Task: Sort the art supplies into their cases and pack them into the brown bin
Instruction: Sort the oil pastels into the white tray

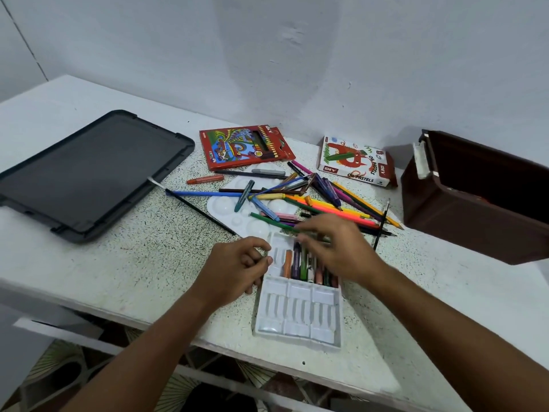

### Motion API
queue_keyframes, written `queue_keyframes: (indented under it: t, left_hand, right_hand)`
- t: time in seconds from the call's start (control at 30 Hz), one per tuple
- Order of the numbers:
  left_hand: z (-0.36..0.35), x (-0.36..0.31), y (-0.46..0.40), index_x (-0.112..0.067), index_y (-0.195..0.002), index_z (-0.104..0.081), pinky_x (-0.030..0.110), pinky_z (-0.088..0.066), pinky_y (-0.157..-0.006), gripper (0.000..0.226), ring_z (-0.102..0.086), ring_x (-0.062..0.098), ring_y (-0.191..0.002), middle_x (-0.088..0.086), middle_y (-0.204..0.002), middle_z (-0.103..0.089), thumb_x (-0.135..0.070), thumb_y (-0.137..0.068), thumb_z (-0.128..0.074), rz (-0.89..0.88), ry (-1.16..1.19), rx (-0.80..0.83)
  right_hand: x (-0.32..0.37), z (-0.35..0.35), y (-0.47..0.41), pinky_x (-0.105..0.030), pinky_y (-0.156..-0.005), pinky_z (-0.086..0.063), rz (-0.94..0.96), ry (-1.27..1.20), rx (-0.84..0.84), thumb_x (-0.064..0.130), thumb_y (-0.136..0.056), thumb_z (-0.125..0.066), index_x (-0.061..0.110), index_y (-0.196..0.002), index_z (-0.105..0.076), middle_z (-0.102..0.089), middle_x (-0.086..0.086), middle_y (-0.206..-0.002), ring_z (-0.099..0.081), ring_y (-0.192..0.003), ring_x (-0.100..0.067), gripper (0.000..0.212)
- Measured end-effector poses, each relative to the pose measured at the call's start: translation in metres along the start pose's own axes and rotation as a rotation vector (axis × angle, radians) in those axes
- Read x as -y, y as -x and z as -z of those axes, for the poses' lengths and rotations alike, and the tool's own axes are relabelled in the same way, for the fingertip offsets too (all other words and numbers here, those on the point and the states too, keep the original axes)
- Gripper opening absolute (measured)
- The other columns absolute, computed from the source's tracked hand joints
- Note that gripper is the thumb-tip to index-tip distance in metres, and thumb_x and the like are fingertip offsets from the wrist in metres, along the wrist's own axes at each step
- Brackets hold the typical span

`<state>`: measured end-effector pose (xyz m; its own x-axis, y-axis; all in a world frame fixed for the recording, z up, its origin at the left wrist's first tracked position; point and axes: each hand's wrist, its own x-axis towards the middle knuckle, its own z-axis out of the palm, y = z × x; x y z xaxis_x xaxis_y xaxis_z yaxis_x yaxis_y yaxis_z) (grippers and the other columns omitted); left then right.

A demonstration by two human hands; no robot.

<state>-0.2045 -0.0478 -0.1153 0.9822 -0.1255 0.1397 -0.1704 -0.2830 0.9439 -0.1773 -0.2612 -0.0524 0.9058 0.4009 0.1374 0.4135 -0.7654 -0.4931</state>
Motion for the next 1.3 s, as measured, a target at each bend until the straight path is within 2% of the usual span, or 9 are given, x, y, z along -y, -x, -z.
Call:
queue_keyframes:
  t: [0.13,0.33,0.5,0.67,0.73,0.87,1.0,1.1,1.3]
  left_hand:
    - [-0.001,-0.002,0.0,-0.014,-0.09,-0.07,0.023,-0.045,-0.036,0.015,-0.057,0.028,-0.037,0.005,-0.056,-0.064,-0.002,-0.08,-0.072,0.008,0.016,-0.012]
    - [-0.001,-0.003,0.0,-0.014,-0.089,-0.07,0.023,-0.045,-0.036,0.015,-0.057,0.027,-0.037,0.004,-0.055,-0.064,-0.002,-0.08,-0.073,0.012,0.017,-0.016]
    - [0.0,-0.001,0.001,-0.016,-0.089,-0.07,0.026,-0.046,-0.036,0.015,-0.059,0.03,-0.04,0.004,-0.056,-0.065,-0.004,-0.08,-0.073,0.026,0.034,-0.013]
    - [0.001,-0.002,0.0,-0.016,-0.091,-0.07,0.024,-0.045,-0.037,0.014,-0.057,0.021,-0.037,0.004,-0.057,-0.065,-0.005,-0.082,-0.072,0.033,0.026,0.015]
    - [0.0,-0.003,0.0,-0.015,-0.09,-0.07,0.025,-0.045,-0.037,0.014,-0.057,0.022,-0.037,0.004,-0.057,-0.064,-0.005,-0.081,-0.072,0.034,0.028,0.014]
    - [0.001,-0.003,0.001,-0.013,-0.091,-0.07,0.027,-0.047,-0.036,0.013,-0.057,0.028,-0.038,0.005,-0.057,-0.065,-0.004,-0.081,-0.072,0.025,0.019,0.005]
    - [0.001,-0.004,0.001,-0.015,-0.089,-0.07,0.025,-0.046,-0.036,0.014,-0.057,0.028,-0.038,0.003,-0.056,-0.064,-0.004,-0.081,-0.073,0.01,0.003,-0.006]
    - [0.0,-0.004,0.002,-0.014,-0.089,-0.07,0.023,-0.045,-0.037,0.013,-0.057,0.025,-0.037,0.002,-0.056,-0.065,-0.004,-0.081,-0.072,0.002,-0.005,-0.009]
    - [-0.001,-0.004,0.002,-0.015,-0.088,-0.07,0.022,-0.044,-0.037,0.015,-0.055,0.021,-0.035,0.004,-0.056,-0.064,-0.003,-0.08,-0.073,-0.011,-0.005,-0.014]
  right_hand:
    - [-0.02,0.016,-0.052,-0.032,-0.083,-0.048,-0.341,0.116,-0.105,0.034,-0.095,-0.058,0.012,-0.119,-0.063,-0.065,-0.008,-0.112,-0.059,-0.096,-0.02,0.034]
    - [-0.032,0.001,-0.091,-0.043,-0.076,-0.056,-0.471,0.269,0.014,0.027,-0.092,-0.062,0.003,-0.094,-0.071,-0.071,-0.014,-0.09,-0.064,-0.08,-0.029,0.025]
    - [-0.025,0.003,-0.089,-0.039,-0.077,-0.054,-0.366,0.312,-0.023,0.018,-0.093,-0.057,0.011,-0.104,-0.069,-0.068,-0.011,-0.103,-0.062,-0.09,-0.031,0.017]
    - [-0.004,0.008,-0.044,-0.038,-0.074,-0.05,0.189,0.336,0.182,0.015,-0.094,-0.056,0.015,-0.115,-0.064,-0.055,-0.009,-0.109,-0.056,-0.093,-0.024,0.022]
    - [0.0,0.005,-0.028,-0.038,-0.072,-0.049,0.287,0.349,0.284,0.009,-0.092,-0.056,0.013,-0.114,-0.066,-0.055,-0.011,-0.11,-0.055,-0.093,-0.025,0.025]
    - [-0.001,-0.001,-0.021,-0.039,-0.079,-0.045,0.256,0.348,0.337,0.04,-0.093,-0.029,0.018,-0.114,-0.064,-0.051,-0.007,-0.116,-0.051,-0.101,-0.025,0.047]
    - [-0.005,-0.003,-0.022,-0.033,-0.091,-0.038,0.185,0.334,0.344,0.014,-0.098,-0.042,0.016,-0.121,-0.063,-0.05,-0.009,-0.124,-0.045,-0.11,-0.024,0.031]
    - [-0.002,-0.002,-0.02,-0.039,-0.079,-0.046,0.246,0.286,0.282,0.013,-0.095,-0.049,0.011,-0.115,-0.068,-0.057,-0.012,-0.111,-0.053,-0.1,-0.028,0.027]
    - [0.0,-0.003,-0.018,-0.025,-0.076,-0.04,0.2,0.17,0.247,0.022,-0.094,-0.06,0.012,-0.112,-0.071,-0.06,-0.005,-0.101,-0.057,-0.094,-0.021,0.024]
